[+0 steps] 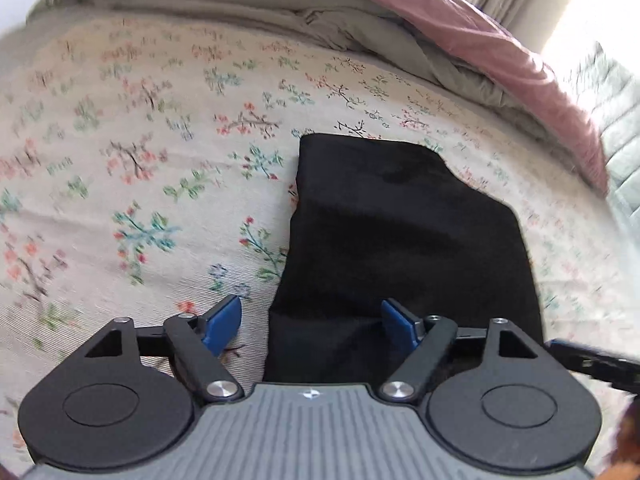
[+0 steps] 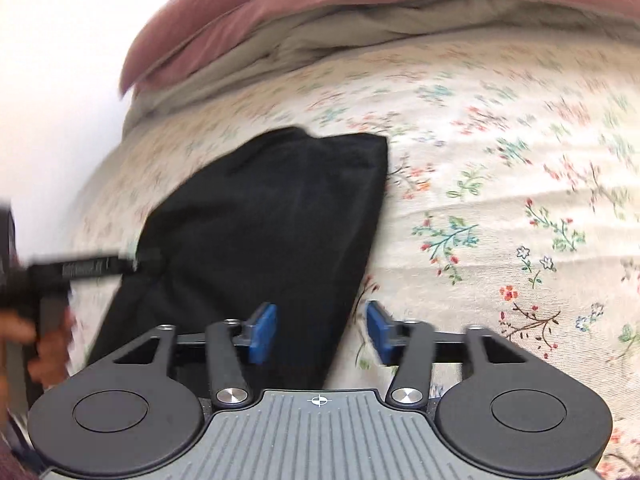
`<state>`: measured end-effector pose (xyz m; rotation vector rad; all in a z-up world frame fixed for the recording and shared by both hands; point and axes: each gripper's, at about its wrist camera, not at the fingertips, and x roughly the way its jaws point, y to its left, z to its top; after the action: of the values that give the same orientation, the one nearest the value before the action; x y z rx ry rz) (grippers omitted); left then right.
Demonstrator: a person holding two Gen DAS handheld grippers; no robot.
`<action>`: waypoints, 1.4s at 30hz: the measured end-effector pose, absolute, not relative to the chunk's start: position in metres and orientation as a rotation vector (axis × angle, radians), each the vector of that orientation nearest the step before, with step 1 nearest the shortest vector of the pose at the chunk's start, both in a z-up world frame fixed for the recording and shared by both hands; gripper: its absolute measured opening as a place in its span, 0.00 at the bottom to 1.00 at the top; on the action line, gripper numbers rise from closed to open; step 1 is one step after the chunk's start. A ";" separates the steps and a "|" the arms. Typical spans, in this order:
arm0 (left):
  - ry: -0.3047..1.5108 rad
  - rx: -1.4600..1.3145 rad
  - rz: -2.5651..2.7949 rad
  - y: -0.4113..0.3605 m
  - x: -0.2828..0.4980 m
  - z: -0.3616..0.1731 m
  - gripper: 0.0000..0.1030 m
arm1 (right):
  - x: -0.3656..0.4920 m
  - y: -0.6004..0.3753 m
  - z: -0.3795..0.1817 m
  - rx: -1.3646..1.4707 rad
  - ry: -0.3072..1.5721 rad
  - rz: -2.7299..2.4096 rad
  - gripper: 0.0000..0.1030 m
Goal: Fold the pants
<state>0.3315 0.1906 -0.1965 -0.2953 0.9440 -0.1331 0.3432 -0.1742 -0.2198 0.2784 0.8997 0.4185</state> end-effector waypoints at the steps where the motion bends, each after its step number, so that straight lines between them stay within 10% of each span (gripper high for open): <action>1: 0.941 -0.310 -0.139 0.192 0.333 -0.198 0.95 | 0.348 -0.178 -0.223 0.326 0.906 0.426 0.51; 16: 0.929 -0.384 -0.213 0.178 0.344 -0.205 0.95 | 0.366 -0.178 -0.246 0.464 0.874 0.424 0.46; 26: 0.836 -0.493 -0.206 0.176 0.335 -0.186 0.43 | 0.366 -0.165 -0.225 0.279 0.786 0.364 0.09; 42: 0.768 -0.419 -0.271 0.119 0.345 -0.194 0.43 | 0.383 -0.220 -0.206 0.275 0.735 0.247 0.07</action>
<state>0.3446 0.1188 -0.1938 -0.4193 0.7685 -0.2712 0.3829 -0.2198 -0.2063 0.2753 0.7353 0.2474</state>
